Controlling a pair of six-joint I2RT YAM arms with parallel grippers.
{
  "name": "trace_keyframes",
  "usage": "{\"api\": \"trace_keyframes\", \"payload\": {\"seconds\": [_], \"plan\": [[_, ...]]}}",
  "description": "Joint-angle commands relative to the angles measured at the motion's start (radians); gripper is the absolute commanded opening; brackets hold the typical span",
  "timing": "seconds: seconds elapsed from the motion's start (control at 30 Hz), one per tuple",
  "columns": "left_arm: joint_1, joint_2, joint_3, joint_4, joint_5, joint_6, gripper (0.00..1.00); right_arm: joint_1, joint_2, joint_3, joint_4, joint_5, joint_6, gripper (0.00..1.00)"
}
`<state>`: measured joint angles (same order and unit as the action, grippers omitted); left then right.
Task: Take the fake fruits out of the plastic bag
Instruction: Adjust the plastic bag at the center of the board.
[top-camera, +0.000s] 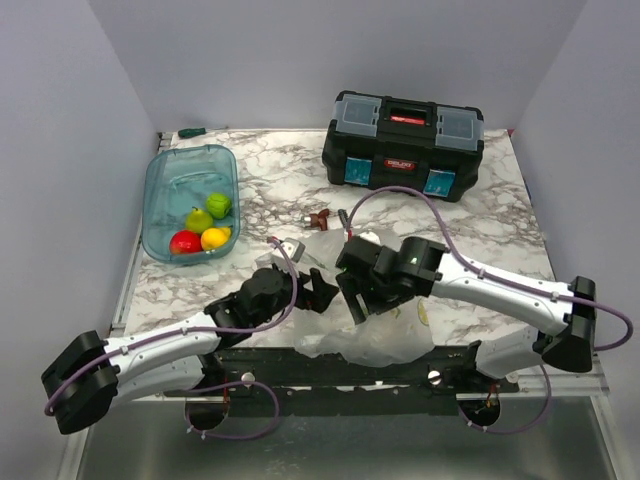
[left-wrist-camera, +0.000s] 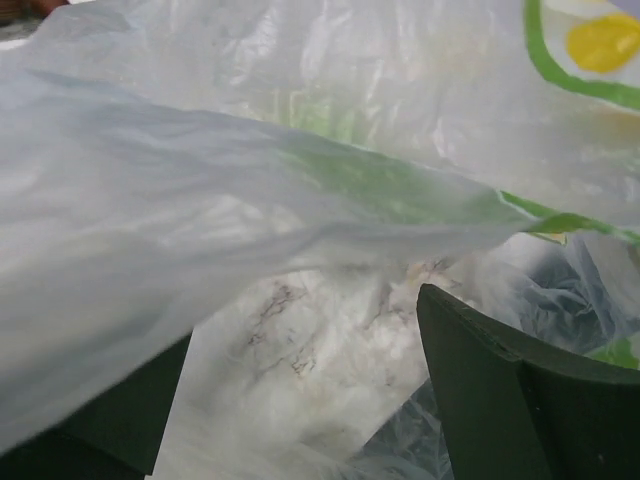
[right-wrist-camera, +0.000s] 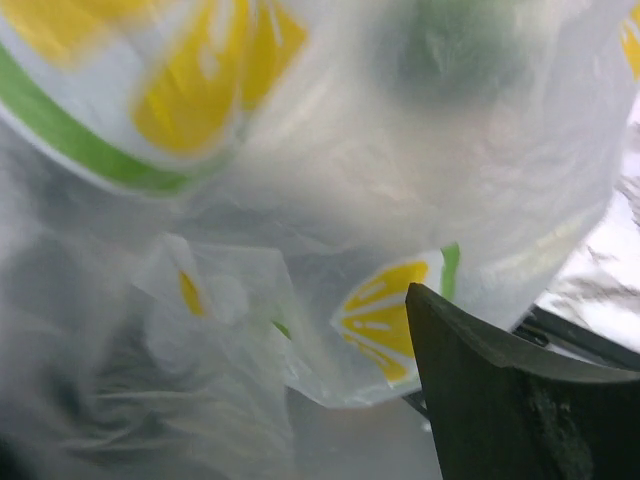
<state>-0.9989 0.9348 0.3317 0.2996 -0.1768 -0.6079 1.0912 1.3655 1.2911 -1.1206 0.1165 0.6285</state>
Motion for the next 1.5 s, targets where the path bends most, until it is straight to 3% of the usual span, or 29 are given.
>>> {"api": "trace_keyframes", "payload": {"seconds": [0.0,0.13,0.23,0.27,0.33,0.43,0.47,0.57,0.77,1.13,1.27,1.47], "plan": [[0.128,-0.020,0.050,-0.070,0.171,-0.034,0.90,0.143,0.082,0.049,-0.275,0.307,0.255,0.88],[0.228,0.002,0.099,-0.086,0.300,-0.038,0.90,0.172,0.048,-0.075,-0.160,0.353,0.309,0.97],[0.274,0.014,0.115,-0.091,0.332,-0.056,0.89,0.171,-0.016,-0.189,0.031,0.484,0.253,0.91],[0.288,0.010,0.112,-0.090,0.335,-0.067,0.89,0.171,-0.041,-0.225,0.133,0.532,0.202,0.85],[0.311,-0.012,0.104,-0.091,0.344,-0.073,0.88,0.170,-0.086,-0.297,0.370,0.582,0.037,0.62],[0.323,-0.059,0.100,-0.126,0.353,-0.066,0.88,0.159,-0.121,-0.353,0.713,0.535,-0.239,0.34],[0.326,-0.077,0.099,-0.142,0.357,-0.065,0.88,0.148,-0.125,-0.348,0.794,0.506,-0.304,0.22],[0.328,-0.147,0.077,-0.184,0.363,-0.075,0.88,0.115,-0.114,-0.297,0.907,0.385,-0.527,0.01],[0.328,-0.274,-0.015,-0.153,0.364,-0.115,0.86,0.106,-0.044,-0.204,0.826,0.207,-0.798,0.01],[0.327,-0.162,-0.064,-0.037,0.353,-0.032,0.77,0.103,-0.309,-0.652,1.020,0.157,-0.599,0.01],[0.317,-0.080,-0.066,0.051,0.381,0.004,0.75,0.102,-0.353,-0.675,1.036,0.166,-0.590,0.01],[0.209,0.068,-0.055,0.228,0.330,0.040,0.69,0.102,-0.326,-0.670,1.027,0.162,-0.591,0.01]]}}
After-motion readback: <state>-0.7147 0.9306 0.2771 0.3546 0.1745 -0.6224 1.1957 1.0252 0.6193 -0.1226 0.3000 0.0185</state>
